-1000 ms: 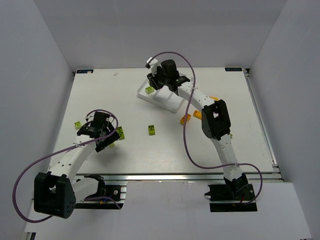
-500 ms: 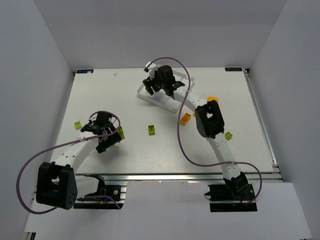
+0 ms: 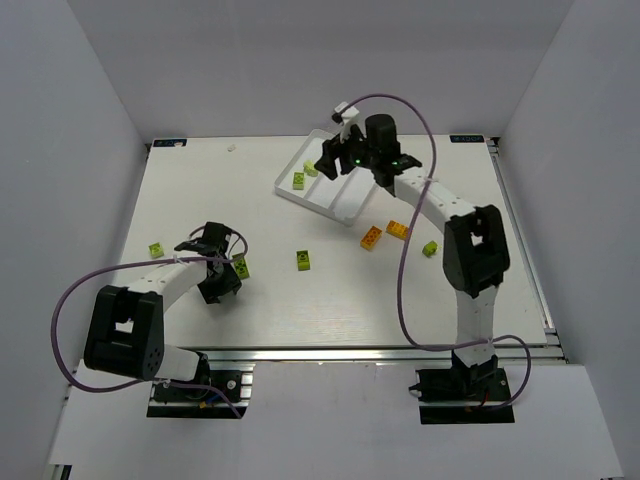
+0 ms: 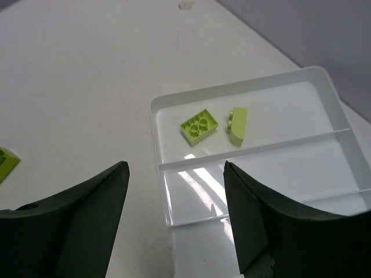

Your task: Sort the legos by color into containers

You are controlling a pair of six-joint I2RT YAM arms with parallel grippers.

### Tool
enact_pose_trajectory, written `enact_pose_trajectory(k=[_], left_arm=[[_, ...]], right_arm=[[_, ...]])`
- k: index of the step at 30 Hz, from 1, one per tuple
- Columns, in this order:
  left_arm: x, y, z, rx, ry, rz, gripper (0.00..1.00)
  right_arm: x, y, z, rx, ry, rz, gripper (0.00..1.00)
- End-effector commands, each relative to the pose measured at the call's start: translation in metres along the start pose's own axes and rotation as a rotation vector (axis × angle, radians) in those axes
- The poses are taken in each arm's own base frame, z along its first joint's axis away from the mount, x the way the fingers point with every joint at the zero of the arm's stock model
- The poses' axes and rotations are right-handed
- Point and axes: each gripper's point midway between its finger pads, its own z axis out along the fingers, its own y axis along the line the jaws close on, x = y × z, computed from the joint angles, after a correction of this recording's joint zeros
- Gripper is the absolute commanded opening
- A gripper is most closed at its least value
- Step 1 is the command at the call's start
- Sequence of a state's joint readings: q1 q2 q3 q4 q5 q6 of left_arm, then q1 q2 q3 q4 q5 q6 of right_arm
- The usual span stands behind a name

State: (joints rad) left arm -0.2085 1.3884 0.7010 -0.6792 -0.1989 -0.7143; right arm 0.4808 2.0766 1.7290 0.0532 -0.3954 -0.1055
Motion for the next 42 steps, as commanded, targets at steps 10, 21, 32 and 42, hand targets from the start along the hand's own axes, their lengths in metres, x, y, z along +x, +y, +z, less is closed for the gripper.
enact_pose_trajectory(k=[10, 21, 32, 42], left_arm=[[-0.018, -0.004, 0.005, -0.016, -0.061, 0.016, 0.57], [-0.034, 0.001, 0.015, -0.112, -0.064, 0.119, 0.62], [-0.061, -0.038, -0.014, 0.056, -0.135, 0.106, 0.12], [-0.140, -0.173, -0.090, 0.569, -0.263, 0.188, 0.06]], right_arm=[[-0.026, 0.027, -0.083, -0.103, -0.095, -0.019, 0.70], [-0.012, 0.025, -0.100, -0.095, -0.077, 0.030, 0.69], [-0.003, 0.020, -0.116, -0.061, -0.055, -0.002, 0.67], [0.019, 0.033, -0.124, -0.148, 0.004, 0.049, 0.04]])
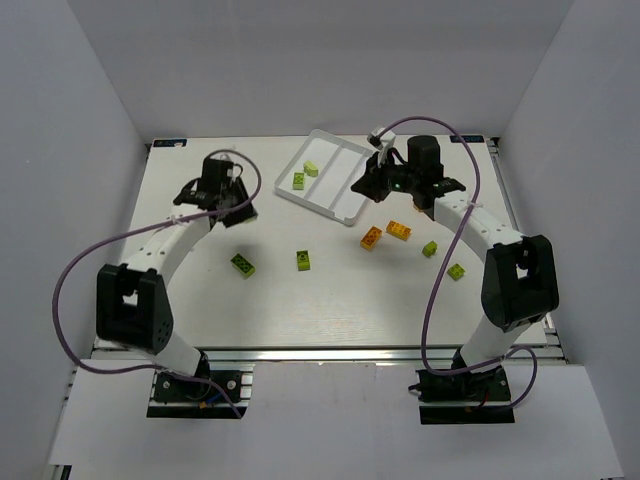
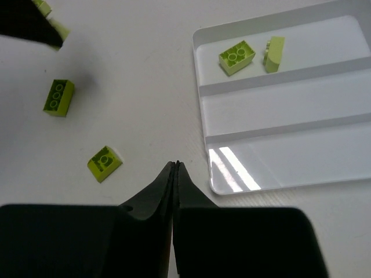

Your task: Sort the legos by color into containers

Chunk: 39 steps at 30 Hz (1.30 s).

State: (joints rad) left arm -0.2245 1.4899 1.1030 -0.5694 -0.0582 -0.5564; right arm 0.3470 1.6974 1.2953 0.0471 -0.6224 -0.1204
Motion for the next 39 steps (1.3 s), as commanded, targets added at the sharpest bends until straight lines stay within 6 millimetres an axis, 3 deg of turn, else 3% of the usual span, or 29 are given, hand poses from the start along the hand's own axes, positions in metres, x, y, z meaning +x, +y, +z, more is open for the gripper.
enact_pose_trajectory(k=[1, 2, 3, 4, 5, 6, 7, 8, 9, 10, 11, 12, 13, 15, 16, 17, 21, 25, 27, 28, 29, 30, 32, 33, 35, 36, 37, 38, 39], left_arm=[[-0.051, -0.079, 0.008, 0.271, -0.052, 0.065, 0.06], [-0.058, -0.093, 0.013, 0.316, -0.038, 0.070, 0.06], [-0.055, -0.097, 0.040, 0.311, 0.005, 0.067, 0.05], [-0.063, -0.106, 0.048, 0.330, 0.005, 0.066, 0.06], [-0.088, -0.125, 0.046, 0.376, -0.035, 0.064, 0.06], [-0.081, -0.125, 0.076, 0.359, 0.012, 0.057, 0.06], [-0.082, -0.134, 0.086, 0.365, 0.019, 0.056, 0.06], [-0.106, -0.151, 0.085, 0.392, -0.025, 0.040, 0.06], [-0.109, -0.154, 0.094, 0.390, -0.012, 0.027, 0.07], [-0.102, -0.152, 0.119, 0.371, 0.017, 0.013, 0.07], [-0.115, -0.169, 0.118, 0.400, -0.007, 0.004, 0.09], [-0.120, -0.169, 0.124, 0.387, -0.015, -0.007, 0.10], [-0.109, -0.171, 0.142, 0.373, 0.014, -0.009, 0.12], [-0.120, -0.176, 0.146, 0.367, -0.007, -0.025, 0.23], [-0.115, -0.181, 0.149, 0.368, 0.000, -0.020, 0.30], [-0.112, -0.179, 0.155, 0.361, 0.007, -0.024, 0.44], [-0.111, -0.184, 0.147, 0.374, -0.002, -0.007, 0.68], [-0.124, -0.185, 0.123, 0.380, -0.048, -0.001, 0.69], [-0.139, -0.189, 0.095, 0.396, -0.104, -0.003, 0.69], [-0.134, -0.181, 0.093, 0.368, -0.105, -0.011, 0.69], [-0.145, -0.181, 0.069, 0.373, -0.146, -0.016, 0.69], [-0.150, -0.172, 0.059, 0.357, -0.164, -0.028, 0.68], [-0.139, -0.146, 0.054, 0.281, -0.164, -0.054, 0.62], [-0.145, -0.142, 0.028, 0.275, -0.205, -0.064, 0.46], [-0.124, -0.099, 0.030, 0.139, -0.197, -0.091, 0.29], [-0.127, -0.089, 0.007, 0.132, -0.235, -0.102, 0.22], [-0.121, -0.072, 0.005, 0.094, -0.230, -0.122, 0.14], [-0.094, -0.045, 0.014, 0.021, -0.180, -0.136, 0.13], [-0.089, -0.029, 0.010, -0.011, -0.176, -0.157, 0.13]], right_arm=[[-0.002, 0.013, -0.010, -0.046, 0.006, -0.008, 0.00], [-0.003, 0.013, -0.011, -0.046, 0.004, -0.017, 0.00], [-0.004, 0.011, -0.013, -0.039, 0.002, -0.022, 0.00], [0.002, 0.013, -0.015, -0.040, 0.023, -0.008, 0.00], [0.003, 0.014, -0.016, -0.039, 0.025, -0.012, 0.00], [0.004, 0.014, -0.020, -0.035, 0.026, -0.017, 0.00], [0.005, 0.014, -0.020, -0.033, 0.027, -0.018, 0.00], [0.006, 0.013, -0.023, -0.028, 0.028, -0.015, 0.00], [0.008, 0.015, -0.025, -0.028, 0.030, -0.013, 0.00], [0.008, 0.016, -0.026, -0.027, 0.031, -0.012, 0.02], [0.010, 0.014, -0.028, -0.023, 0.031, -0.007, 0.04], [0.011, 0.015, -0.028, -0.023, 0.032, -0.008, 0.05], [0.012, 0.016, -0.029, -0.023, 0.031, -0.006, 0.08], [0.013, 0.014, -0.031, -0.015, 0.031, -0.003, 0.13], [0.013, 0.014, -0.032, -0.012, 0.029, -0.006, 0.16], [0.014, 0.013, -0.032, -0.010, 0.031, -0.003, 0.19], [0.018, 0.010, -0.032, -0.013, 0.035, 0.000, 0.35], [0.021, 0.018, -0.027, -0.076, 0.043, -0.001, 0.42], [0.024, 0.020, -0.024, -0.101, 0.050, 0.000, 0.44], [0.025, 0.023, -0.023, -0.128, 0.051, -0.011, 0.44], [0.026, 0.023, -0.021, -0.143, 0.054, -0.020, 0.44], [0.027, 0.024, -0.021, -0.160, 0.057, -0.030, 0.44], [0.031, 0.030, -0.019, -0.224, 0.069, -0.058, 0.44], [0.033, 0.030, -0.018, -0.237, 0.076, -0.062, 0.44], [0.045, 0.037, -0.016, -0.292, 0.117, -0.058, 0.43], [0.039, 0.036, -0.015, -0.304, 0.115, -0.069, 0.42], [0.038, 0.041, -0.014, -0.338, 0.115, -0.066, 0.42], [0.046, 0.042, -0.011, -0.352, 0.137, -0.044, 0.41], [0.041, 0.042, -0.009, -0.362, 0.130, -0.070, 0.42]])
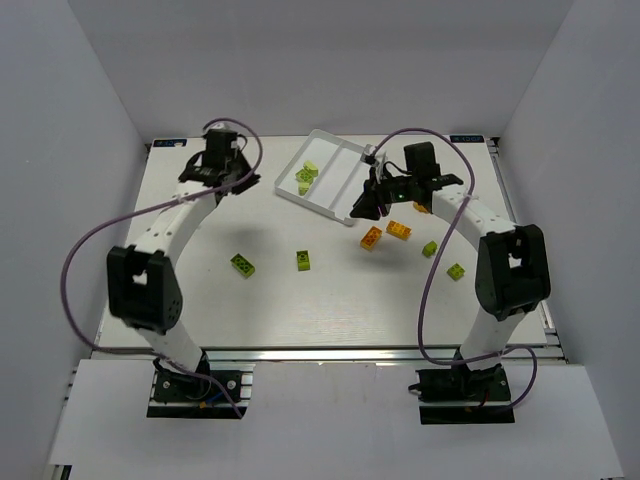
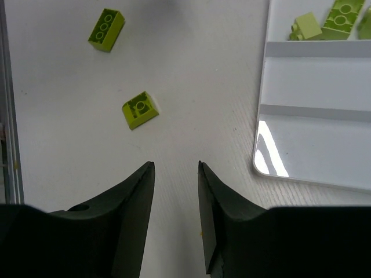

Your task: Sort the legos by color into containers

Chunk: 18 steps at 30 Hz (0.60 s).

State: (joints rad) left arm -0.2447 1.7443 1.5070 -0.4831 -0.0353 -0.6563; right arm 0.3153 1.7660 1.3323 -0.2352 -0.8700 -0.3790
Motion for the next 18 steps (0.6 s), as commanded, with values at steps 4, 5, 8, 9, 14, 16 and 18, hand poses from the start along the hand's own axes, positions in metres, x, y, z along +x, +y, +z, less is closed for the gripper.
enact_pose_trajectory(k=[4, 5, 8, 9, 14, 16, 18], left_arm=[[0.026, 0.103, -0.060, -0.286, -0.046, -0.138, 0.44], [0.031, 0.109, -0.066, -0.303, -0.049, -0.148, 0.52], [0.035, 0.135, -0.091, -0.374, -0.085, -0.209, 0.71], [0.039, 0.145, -0.094, -0.400, -0.087, -0.227, 0.73], [0.050, 0.177, -0.110, -0.483, -0.082, -0.288, 0.80], [0.058, 0.187, -0.110, -0.506, -0.064, -0.309, 0.82], [0.059, 0.195, -0.109, -0.511, -0.061, -0.340, 0.83]], right_arm=[[-0.013, 0.014, 0.015, -0.128, 0.016, -0.100, 0.50], [-0.014, 0.014, 0.018, -0.136, 0.023, -0.100, 0.54], [-0.019, 0.018, 0.030, -0.161, 0.037, -0.108, 0.62], [-0.021, 0.017, 0.031, -0.161, 0.038, -0.109, 0.62], [-0.027, 0.025, 0.046, -0.189, 0.048, -0.118, 0.64], [-0.028, 0.025, 0.049, -0.180, 0.055, -0.120, 0.64], [-0.026, 0.025, 0.049, -0.168, 0.062, -0.107, 0.65]])
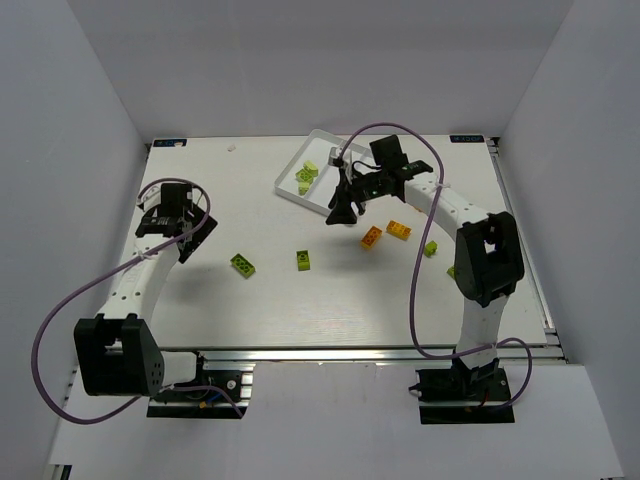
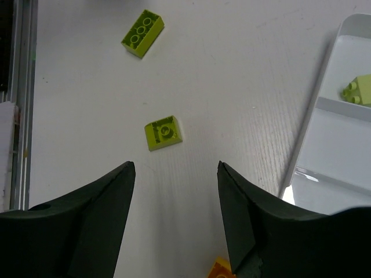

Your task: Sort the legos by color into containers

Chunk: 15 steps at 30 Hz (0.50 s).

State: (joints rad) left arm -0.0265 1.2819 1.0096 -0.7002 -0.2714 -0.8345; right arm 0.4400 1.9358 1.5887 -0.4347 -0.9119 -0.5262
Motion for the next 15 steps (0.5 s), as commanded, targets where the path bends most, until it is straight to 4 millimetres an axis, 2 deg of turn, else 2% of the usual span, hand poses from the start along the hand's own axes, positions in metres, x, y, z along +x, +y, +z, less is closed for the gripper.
enact_pose_trajectory(k=[1, 5, 7, 11, 12, 15], left_arm=[[0.002, 0.018, 0.003, -0.041, 0.012, -0.049, 0.84], [-0.005, 0.019, 0.008, -0.049, 0.026, -0.057, 0.85], [-0.009, 0.028, 0.012, -0.076, 0.034, -0.059, 0.86], [-0.012, 0.038, 0.012, -0.092, 0.039, -0.079, 0.91], [-0.006, 0.040, 0.014, -0.094, 0.058, -0.081, 0.91], [-0.006, 0.049, 0.022, -0.107, 0.073, -0.118, 0.92]], right_arm=[[-0.008, 0.000, -0.002, 0.013, 0.004, 0.003, 0.65], [0.006, 0.005, 0.000, 0.006, 0.043, 0.053, 0.68], [0.008, 0.003, 0.000, 0.012, 0.051, 0.054, 0.68], [0.002, -0.002, 0.001, 0.043, 0.054, 0.032, 0.69], [0.002, -0.004, 0.001, 0.050, 0.053, 0.028, 0.69], [0.004, -0.005, 0.004, 0.058, 0.064, 0.055, 0.70]])
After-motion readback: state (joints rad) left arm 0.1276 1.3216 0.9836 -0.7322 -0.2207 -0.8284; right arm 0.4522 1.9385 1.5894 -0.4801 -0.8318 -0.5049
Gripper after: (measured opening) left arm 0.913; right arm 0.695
